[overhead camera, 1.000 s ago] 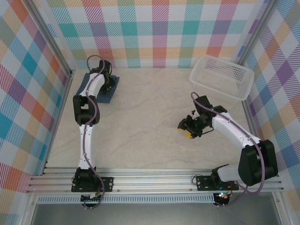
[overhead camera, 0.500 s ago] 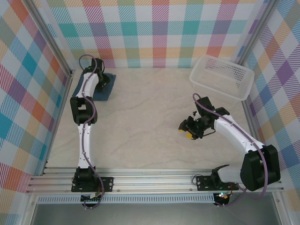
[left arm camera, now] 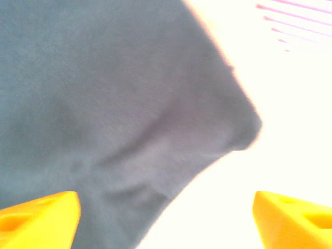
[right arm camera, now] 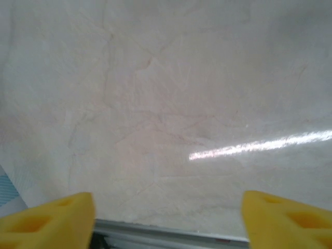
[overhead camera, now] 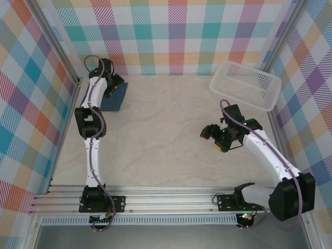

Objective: Fold and stack the t-shirts

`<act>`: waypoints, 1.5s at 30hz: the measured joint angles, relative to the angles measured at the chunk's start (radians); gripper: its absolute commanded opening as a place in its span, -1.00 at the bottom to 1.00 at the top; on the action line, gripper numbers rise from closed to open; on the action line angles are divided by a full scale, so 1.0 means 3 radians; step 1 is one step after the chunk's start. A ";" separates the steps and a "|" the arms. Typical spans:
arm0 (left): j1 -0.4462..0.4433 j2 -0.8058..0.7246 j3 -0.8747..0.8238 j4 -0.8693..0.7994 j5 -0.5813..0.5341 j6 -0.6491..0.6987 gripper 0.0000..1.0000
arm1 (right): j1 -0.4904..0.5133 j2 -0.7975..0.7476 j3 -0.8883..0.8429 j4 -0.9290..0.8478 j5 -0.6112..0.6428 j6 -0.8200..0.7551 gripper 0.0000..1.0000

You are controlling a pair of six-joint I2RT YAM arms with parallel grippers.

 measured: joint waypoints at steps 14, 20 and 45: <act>-0.0936 -0.4554 -0.4431 0.1499 -0.1876 0.0621 1.00 | -0.0102 -0.0996 -0.0556 0.1297 0.2229 -0.1226 0.99; -0.0721 -0.5069 -0.6226 0.1844 -0.1956 0.1328 1.00 | -0.0324 -0.0890 -0.1691 0.2171 0.2378 -0.1921 0.99; -0.0272 -0.3087 -0.6973 0.5497 -0.0988 0.2068 1.00 | -0.0970 0.1166 -0.2087 0.5502 0.1108 -0.2340 0.99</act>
